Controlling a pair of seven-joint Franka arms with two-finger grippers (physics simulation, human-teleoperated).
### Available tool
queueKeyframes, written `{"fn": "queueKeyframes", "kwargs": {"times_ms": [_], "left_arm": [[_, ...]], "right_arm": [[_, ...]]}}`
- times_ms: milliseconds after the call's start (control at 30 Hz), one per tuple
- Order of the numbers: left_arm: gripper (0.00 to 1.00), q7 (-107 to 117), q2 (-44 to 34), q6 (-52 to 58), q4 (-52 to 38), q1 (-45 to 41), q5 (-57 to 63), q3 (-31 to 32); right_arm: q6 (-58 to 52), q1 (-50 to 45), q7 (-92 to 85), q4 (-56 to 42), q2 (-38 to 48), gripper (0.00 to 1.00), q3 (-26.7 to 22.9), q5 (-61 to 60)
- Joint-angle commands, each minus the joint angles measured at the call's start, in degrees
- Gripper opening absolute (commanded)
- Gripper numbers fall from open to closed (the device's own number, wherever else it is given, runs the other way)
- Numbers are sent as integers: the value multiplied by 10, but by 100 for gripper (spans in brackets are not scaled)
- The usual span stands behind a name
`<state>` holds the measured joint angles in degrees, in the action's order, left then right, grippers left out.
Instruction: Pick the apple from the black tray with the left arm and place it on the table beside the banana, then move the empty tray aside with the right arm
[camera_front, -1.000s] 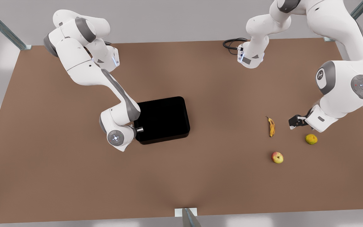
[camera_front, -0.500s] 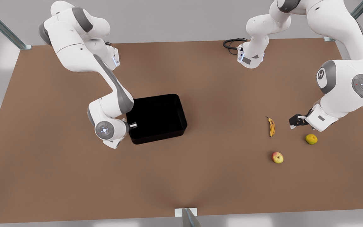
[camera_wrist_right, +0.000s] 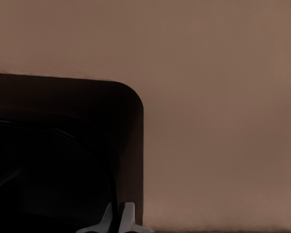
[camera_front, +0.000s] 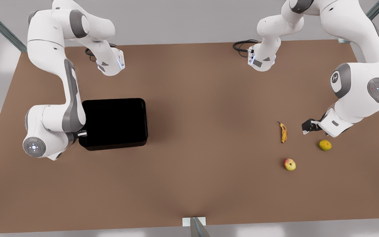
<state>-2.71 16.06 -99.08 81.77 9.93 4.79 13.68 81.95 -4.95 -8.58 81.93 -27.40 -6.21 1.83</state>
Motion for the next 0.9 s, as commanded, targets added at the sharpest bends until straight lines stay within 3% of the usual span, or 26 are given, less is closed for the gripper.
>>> {"fn": "queueKeyframes", "kwargs": {"times_ms": [0,200,400,433,467,500,600,633,700,867], "left_arm": [[100,-8,-1,0,0,0,0,0],[100,-7,-2,0,0,0,0,1],[100,-8,-2,0,0,0,0,1],[100,-8,-2,1,0,0,0,1],[100,-8,-2,1,0,0,0,1],[100,-8,-3,1,0,0,0,1],[100,-7,-4,5,0,-1,0,2],[100,-7,-4,5,0,-1,0,2],[100,-6,-2,1,-6,-1,0,2],[100,-1,6,-9,-13,-21,4,6]], "right_arm": [[-19,-1,-310,0,-2,17,-24,13],[84,0,-389,0,-74,17,-88,13],[156,13,-388,0,-124,17,-93,11],[156,13,-384,0,-123,57,-93,10],[155,12,-373,0,-122,87,-93,8],[148,12,-366,-1,-110,100,-94,7],[61,7,-366,-1,19,100,-86,-46],[36,6,-353,-22,70,100,-57,-61],[-64,5,-260,-122,82,100,-21,-56],[-64,5,-165,-122,82,100,17,-59]]}}
